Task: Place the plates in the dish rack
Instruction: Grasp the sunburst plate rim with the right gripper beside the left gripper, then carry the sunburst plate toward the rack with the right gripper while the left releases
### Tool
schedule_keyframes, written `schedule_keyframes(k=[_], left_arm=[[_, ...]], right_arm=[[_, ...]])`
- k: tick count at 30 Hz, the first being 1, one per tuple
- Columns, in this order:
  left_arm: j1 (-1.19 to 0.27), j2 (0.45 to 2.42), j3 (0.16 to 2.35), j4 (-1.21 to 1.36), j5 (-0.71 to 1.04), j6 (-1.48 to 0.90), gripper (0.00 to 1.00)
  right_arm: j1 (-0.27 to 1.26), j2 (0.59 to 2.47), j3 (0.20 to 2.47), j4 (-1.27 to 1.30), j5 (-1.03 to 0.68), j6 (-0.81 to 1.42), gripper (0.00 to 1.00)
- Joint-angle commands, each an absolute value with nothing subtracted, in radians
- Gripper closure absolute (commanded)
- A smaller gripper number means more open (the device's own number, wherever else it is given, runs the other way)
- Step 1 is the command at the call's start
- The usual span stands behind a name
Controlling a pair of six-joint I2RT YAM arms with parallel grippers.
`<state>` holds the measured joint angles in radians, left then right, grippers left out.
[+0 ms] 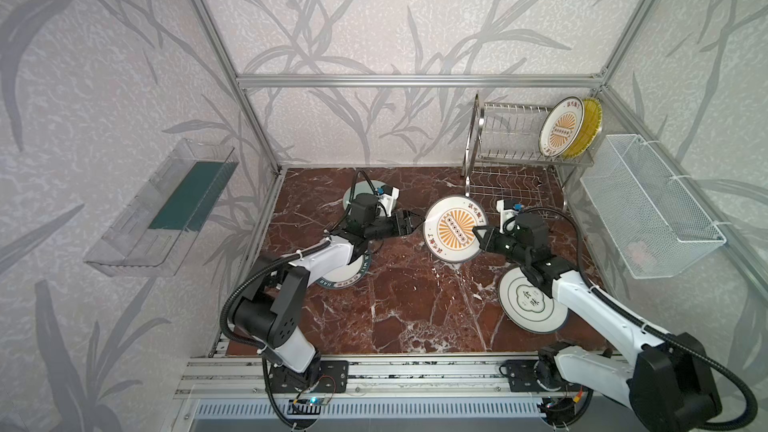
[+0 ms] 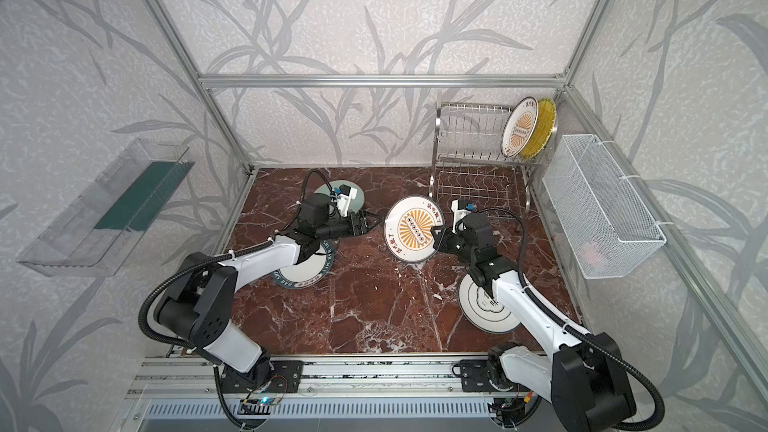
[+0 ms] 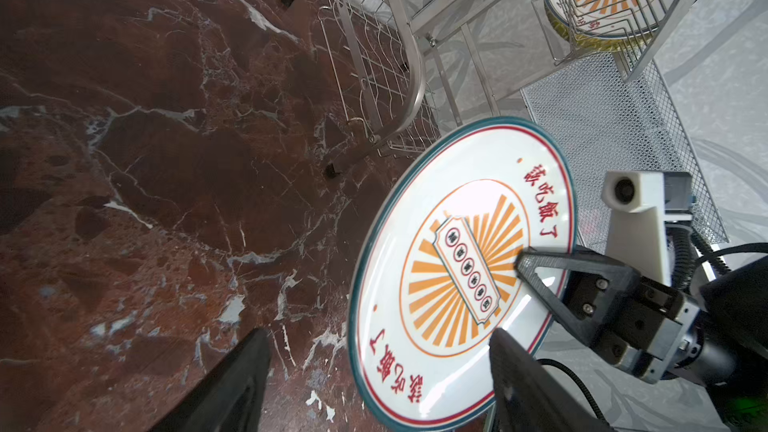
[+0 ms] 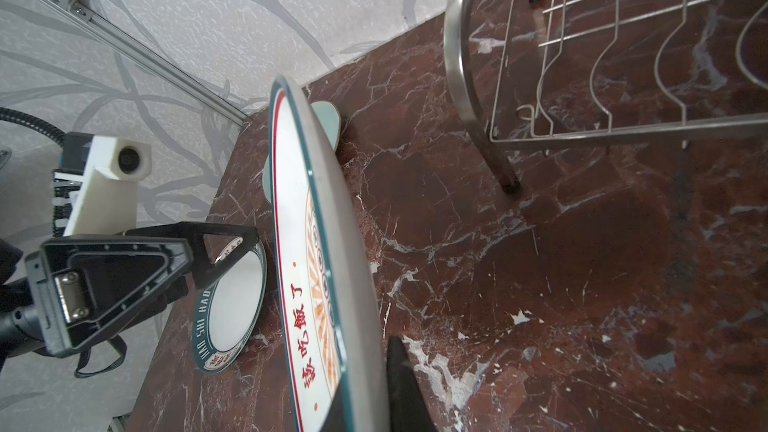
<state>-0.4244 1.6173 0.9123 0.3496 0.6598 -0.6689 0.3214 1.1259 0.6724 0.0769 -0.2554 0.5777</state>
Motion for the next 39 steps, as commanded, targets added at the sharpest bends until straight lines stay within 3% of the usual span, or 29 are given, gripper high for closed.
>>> schedule_keyframes(k=[1,39], left_arm=[[-0.426,1.583,0.939,0.295,0.629,-0.62,0.19],[-0.424,1.49,0.885,0.244,0.585,-0.565,0.18]], right_arm=[[0.315,1.083,0.755,0.057,-0.212,0.535,1.0],[0.314,0.959,0.997,-0.089,-0.032,0.371,1.0]])
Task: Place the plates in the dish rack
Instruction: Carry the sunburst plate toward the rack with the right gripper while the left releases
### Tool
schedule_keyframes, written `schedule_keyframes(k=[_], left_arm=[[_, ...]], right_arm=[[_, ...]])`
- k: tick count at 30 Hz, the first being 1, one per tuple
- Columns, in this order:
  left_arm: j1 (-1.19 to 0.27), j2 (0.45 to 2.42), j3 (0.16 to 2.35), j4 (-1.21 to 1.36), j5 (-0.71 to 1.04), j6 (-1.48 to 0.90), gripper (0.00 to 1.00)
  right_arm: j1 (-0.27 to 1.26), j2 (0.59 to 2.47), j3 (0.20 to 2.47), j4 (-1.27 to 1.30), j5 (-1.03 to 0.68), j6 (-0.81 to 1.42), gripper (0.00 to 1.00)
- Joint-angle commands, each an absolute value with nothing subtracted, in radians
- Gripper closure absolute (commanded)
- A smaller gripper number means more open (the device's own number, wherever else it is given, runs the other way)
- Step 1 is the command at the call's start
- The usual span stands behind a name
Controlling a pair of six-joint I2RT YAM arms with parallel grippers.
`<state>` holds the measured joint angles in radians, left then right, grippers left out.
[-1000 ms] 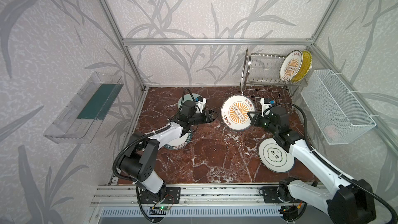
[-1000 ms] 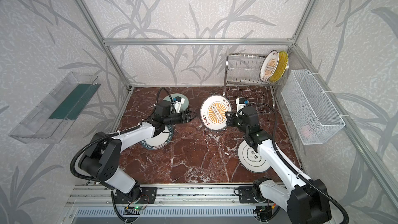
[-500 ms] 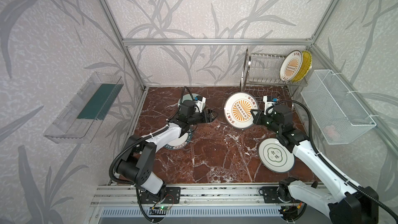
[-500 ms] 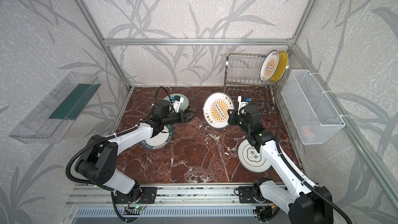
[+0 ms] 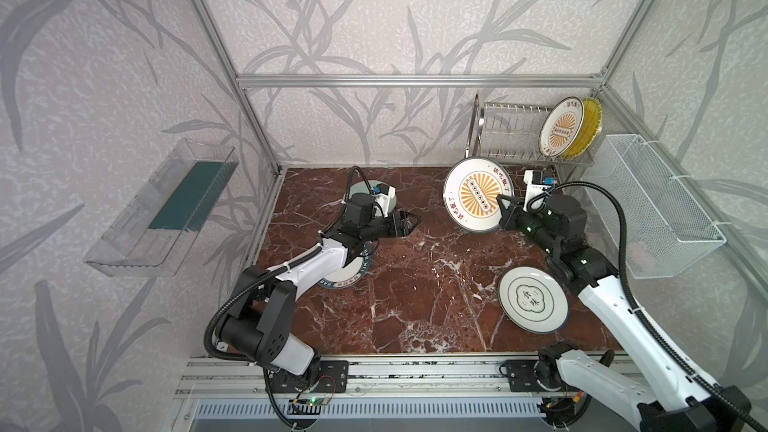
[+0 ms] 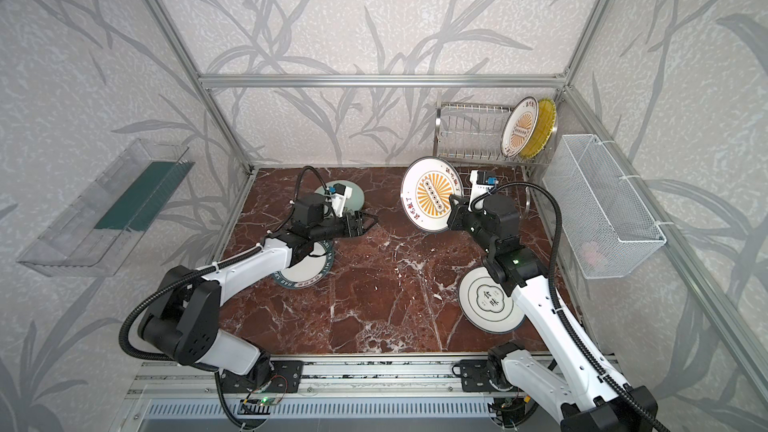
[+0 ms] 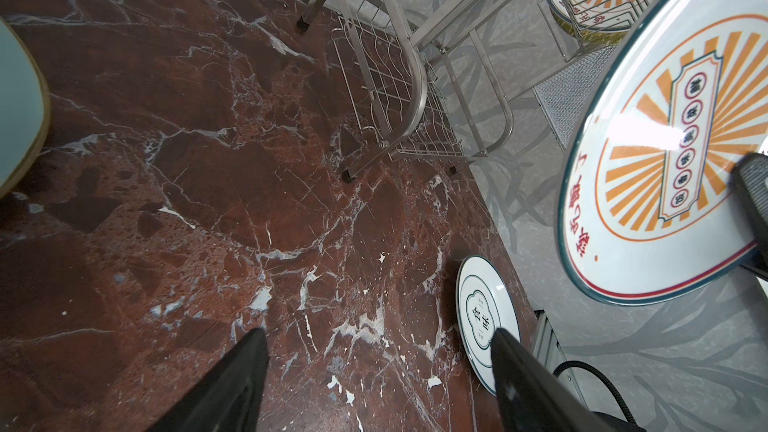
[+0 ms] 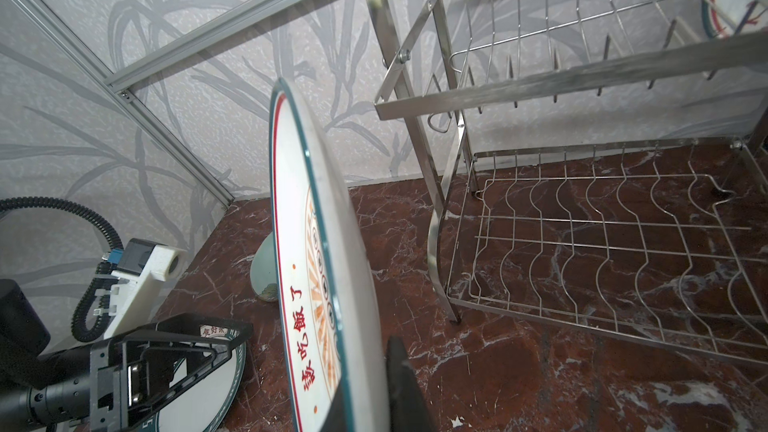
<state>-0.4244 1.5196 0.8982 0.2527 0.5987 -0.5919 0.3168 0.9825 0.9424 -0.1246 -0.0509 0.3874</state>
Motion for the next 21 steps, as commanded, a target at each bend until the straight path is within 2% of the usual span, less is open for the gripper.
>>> schedule_keyframes(k=[1,14,21], left_arm=[[-0.423,1.488,0.883,0.242,0.584,-0.566,0.18],[-0.423,1.478,0.868,0.242,0.573,-0.558,0.18],[-0.424,1.475,0.862,0.248,0.564,-0.555,0.18]], right_arm=[[0.314,0.959,1.004,-0.089,-0.029,0.37,1.0],[0.314,0.959,1.085,-0.08,0.003,0.34,1.0],[0.314,0.962,1.141,-0.077,0.074,0.309,1.0]])
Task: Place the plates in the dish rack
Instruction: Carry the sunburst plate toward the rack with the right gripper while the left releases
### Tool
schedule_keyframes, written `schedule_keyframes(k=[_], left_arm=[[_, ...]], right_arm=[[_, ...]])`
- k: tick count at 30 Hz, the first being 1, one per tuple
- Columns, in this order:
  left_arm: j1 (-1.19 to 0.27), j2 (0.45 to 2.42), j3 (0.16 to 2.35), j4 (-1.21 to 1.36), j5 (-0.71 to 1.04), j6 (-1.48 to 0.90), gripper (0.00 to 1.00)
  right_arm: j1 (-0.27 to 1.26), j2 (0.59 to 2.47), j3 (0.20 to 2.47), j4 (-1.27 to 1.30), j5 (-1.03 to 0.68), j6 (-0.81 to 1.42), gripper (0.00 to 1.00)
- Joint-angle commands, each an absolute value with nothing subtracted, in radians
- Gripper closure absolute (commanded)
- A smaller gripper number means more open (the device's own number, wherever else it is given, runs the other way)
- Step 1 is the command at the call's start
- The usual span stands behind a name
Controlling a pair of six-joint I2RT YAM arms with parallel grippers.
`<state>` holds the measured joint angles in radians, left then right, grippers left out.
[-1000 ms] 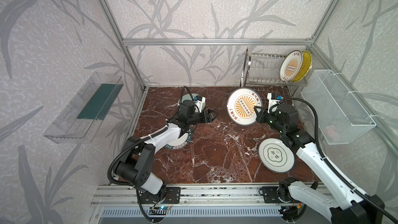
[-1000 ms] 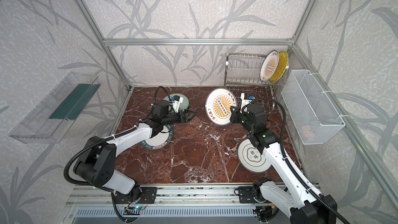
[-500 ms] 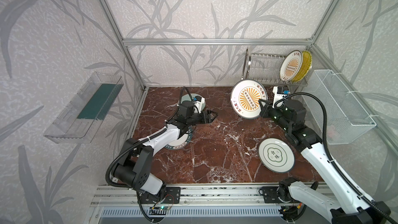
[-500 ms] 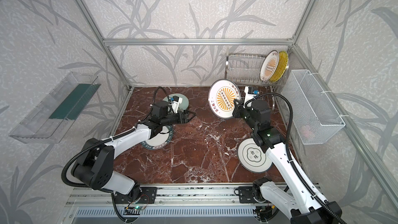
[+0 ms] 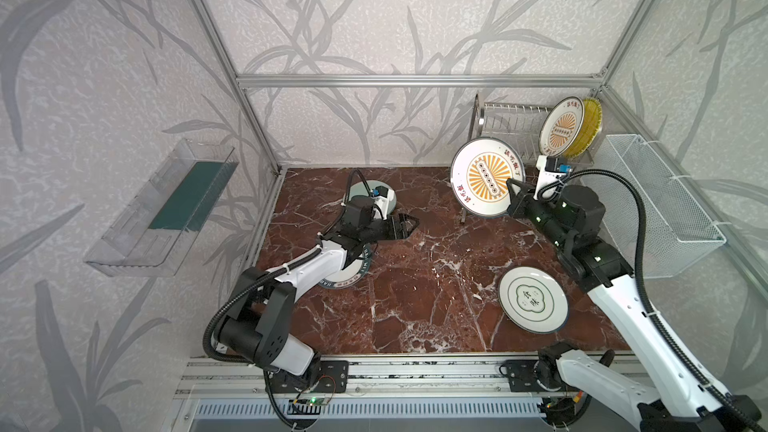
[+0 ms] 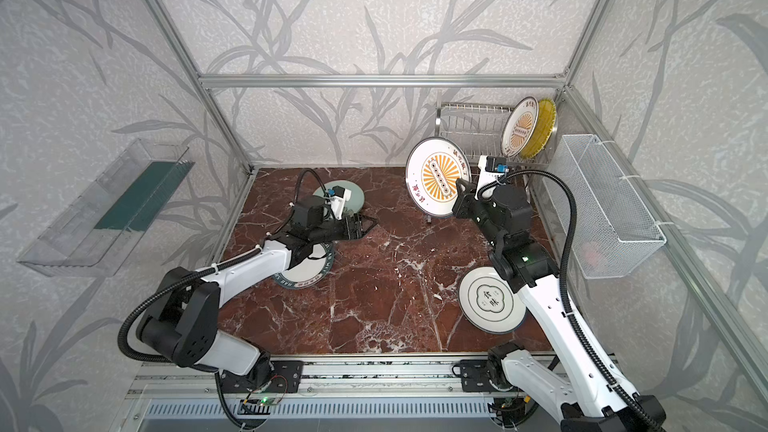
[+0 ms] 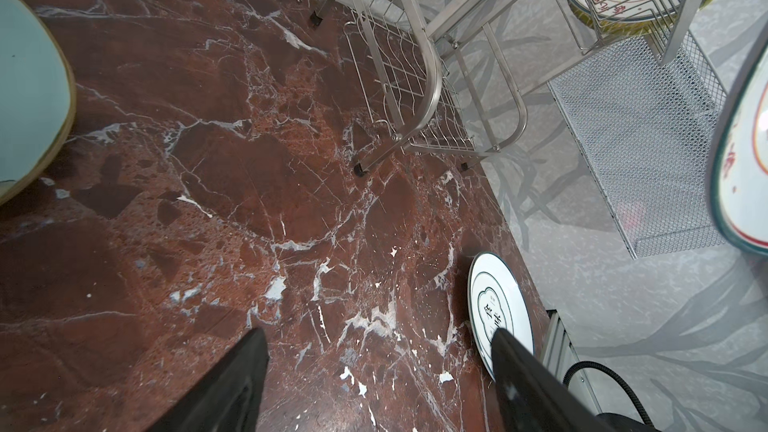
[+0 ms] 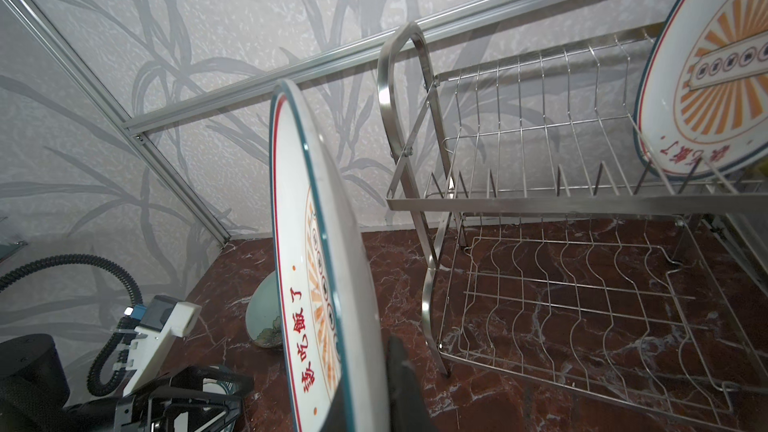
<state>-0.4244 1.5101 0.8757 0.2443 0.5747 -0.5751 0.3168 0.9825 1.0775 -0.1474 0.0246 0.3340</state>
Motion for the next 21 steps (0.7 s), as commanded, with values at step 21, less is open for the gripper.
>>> schedule_keyframes(k=[21], left_arm=[[-0.423,1.44,0.849,0.238,0.561,-0.546,0.18]], right_arm=[[0.312,1.109,1.415,-0.02,0.405,0.095,1.0]])
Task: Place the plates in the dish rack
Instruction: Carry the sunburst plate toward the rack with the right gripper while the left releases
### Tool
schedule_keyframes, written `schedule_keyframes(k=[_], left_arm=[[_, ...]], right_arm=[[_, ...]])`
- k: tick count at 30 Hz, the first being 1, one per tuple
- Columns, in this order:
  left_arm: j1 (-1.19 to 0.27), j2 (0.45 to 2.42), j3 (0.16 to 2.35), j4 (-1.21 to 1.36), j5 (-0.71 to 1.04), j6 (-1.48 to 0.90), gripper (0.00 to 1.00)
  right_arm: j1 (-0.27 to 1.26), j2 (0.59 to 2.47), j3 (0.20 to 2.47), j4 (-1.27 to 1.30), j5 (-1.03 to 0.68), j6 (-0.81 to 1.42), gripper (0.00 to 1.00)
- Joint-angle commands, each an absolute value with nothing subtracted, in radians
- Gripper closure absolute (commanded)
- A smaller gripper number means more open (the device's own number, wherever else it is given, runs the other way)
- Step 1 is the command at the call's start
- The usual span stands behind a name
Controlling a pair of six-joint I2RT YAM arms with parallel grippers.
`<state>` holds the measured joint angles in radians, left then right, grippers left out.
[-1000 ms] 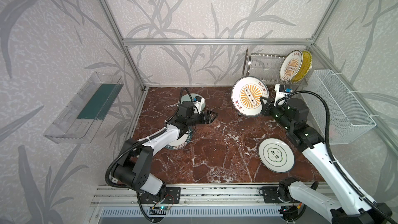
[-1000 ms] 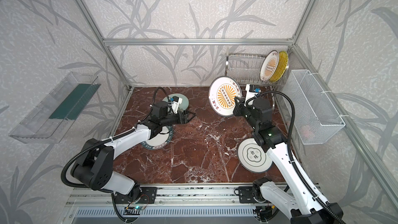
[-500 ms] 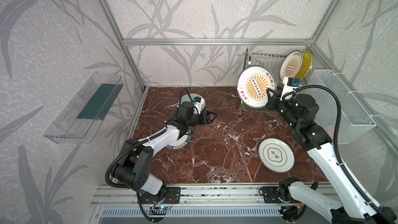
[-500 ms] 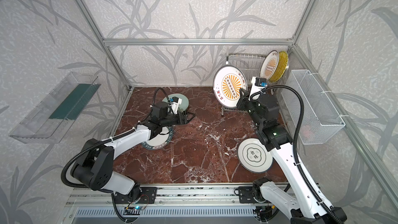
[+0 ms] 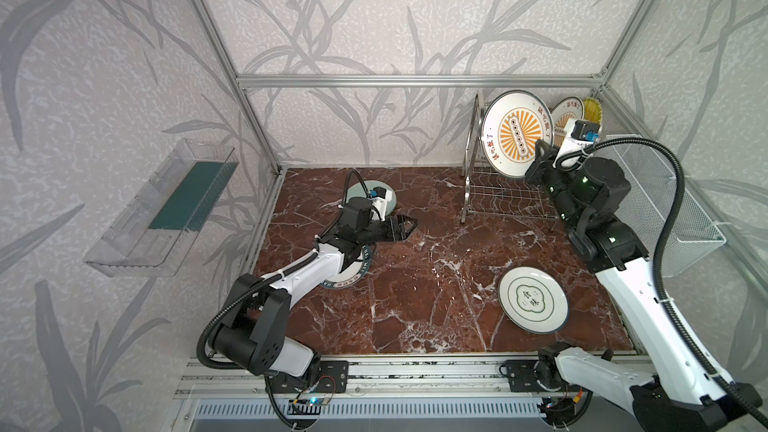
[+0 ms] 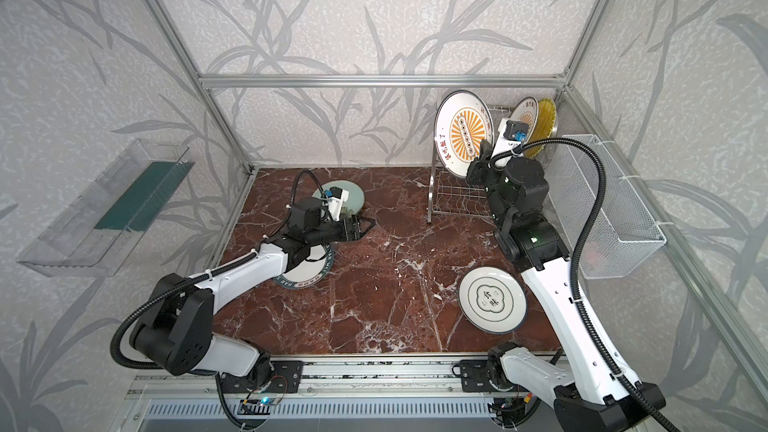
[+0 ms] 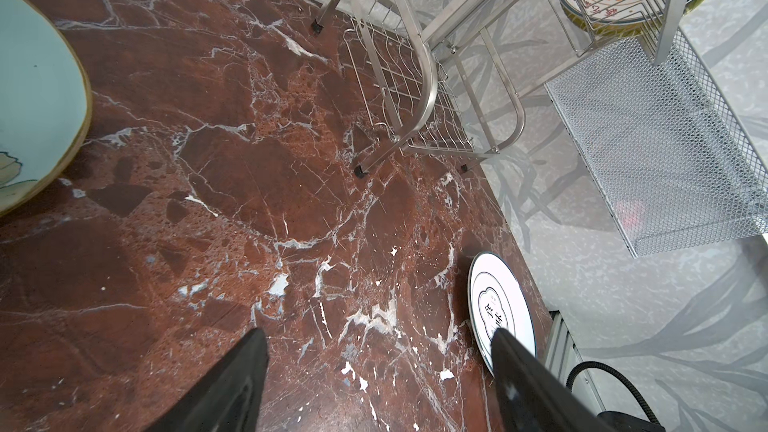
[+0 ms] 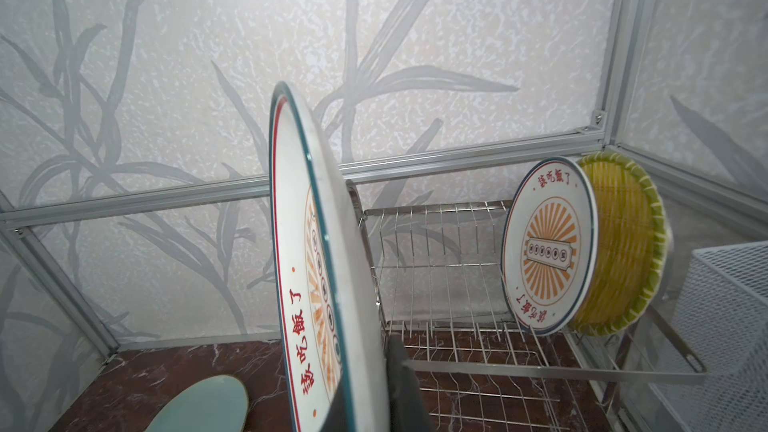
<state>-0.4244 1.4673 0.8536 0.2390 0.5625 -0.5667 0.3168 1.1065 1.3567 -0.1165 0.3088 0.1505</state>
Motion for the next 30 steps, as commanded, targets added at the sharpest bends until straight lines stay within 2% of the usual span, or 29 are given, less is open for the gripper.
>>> schedule_keyframes(k=[1,12,30], left_arm=[[-0.424,1.439,0.849,0.239,0.56,-0.546,0.18],[-0.424,1.431,0.853,0.23,0.566,-0.543,0.18],[-0.424,1.402,0.845,0.21,0.55,-0.526,0.18]], right_arm=[[0.313,1.114,1.422,-0.014,0.423,0.086,1.0],[0.29,1.239,1.545,-0.012,0.589,-0.03,1.0],[0.184,1.441,1.711,-0.085,0.629,-0.044,1.0]])
